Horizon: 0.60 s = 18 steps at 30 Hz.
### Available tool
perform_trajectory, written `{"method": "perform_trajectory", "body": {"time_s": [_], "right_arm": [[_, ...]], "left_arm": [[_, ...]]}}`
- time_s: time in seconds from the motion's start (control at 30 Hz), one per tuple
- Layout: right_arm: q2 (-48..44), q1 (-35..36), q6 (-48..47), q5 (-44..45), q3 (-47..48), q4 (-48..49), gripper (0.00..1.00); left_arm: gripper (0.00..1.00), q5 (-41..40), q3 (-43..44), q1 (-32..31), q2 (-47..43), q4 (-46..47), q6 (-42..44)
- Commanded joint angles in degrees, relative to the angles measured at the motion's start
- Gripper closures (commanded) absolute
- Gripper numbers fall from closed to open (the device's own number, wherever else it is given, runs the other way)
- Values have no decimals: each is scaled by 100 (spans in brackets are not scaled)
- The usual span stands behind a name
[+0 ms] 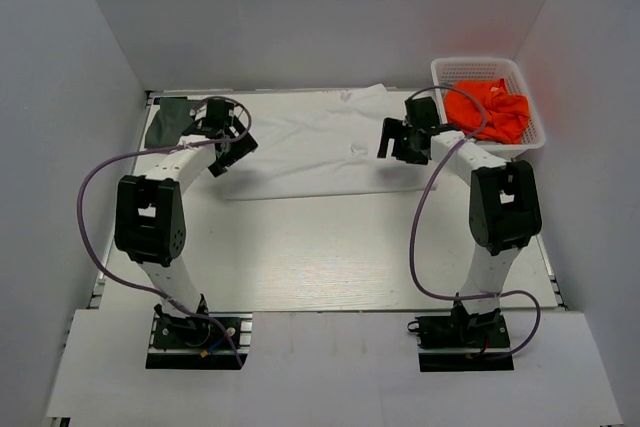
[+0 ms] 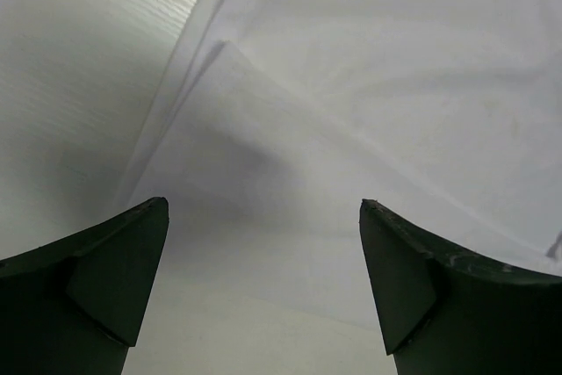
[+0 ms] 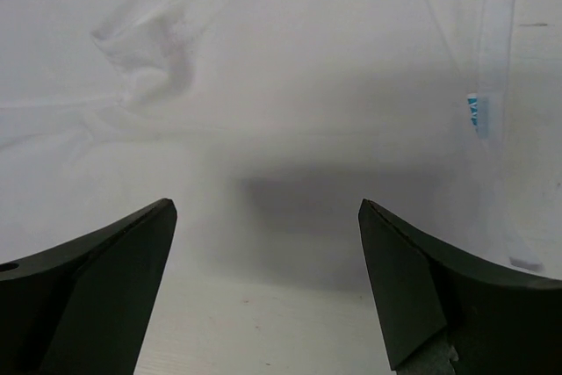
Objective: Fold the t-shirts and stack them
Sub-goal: Fold the flattened tshirt in 1/3 of the way
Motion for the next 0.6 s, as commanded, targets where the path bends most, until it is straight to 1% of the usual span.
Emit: {"method": "perform_trajectory", "body": {"time_s": [0.0, 0.13, 0.2, 0.3, 0.33, 0.37, 0.4, 0.43, 0.47, 0.5, 0.53, 0.57], "right_arm": [[228, -6, 103, -301, -90, 424, 10], [361, -24, 297, -371, -265, 555, 10], [370, -15, 350, -398, -502, 591, 10], [124, -6, 464, -390, -879, 547, 10], [-190, 3, 490, -224, -1307, 495, 10], [-297, -41, 612, -161, -1468, 468, 10], [-437, 20, 666, -161, -1652, 442, 10], [-726, 38, 710, -152, -2237, 416, 10], [-1042, 47, 867, -152, -2460, 389, 10], [-1193, 73, 912, -143, -2889, 389, 10], [-1569, 99, 964, -161, -3337, 380, 10], [-1947, 143, 1061, -213, -3524, 354, 10]], "left_arm": [[0, 528, -292, -41, 223, 521, 176], [0, 889, -520, -41, 654, 574, 176], [0, 968, -652, -41, 769, 626, 115], [0, 899, -950, -41, 770, 338, 115], [0, 820, -1091, -41, 691, 336, 63], [0, 819, -1249, -41, 577, 275, 62], [0, 819, -1642, -41, 245, 275, 10], [0, 871, -1881, -41, 42, 344, 9], [0, 933, -2101, -41, -169, 345, -43], [0, 994, -2529, -41, -641, 345, -122], [0, 995, -2742, -41, -898, 345, -175], [0, 995, -2945, -41, -1153, 345, -227]]}}
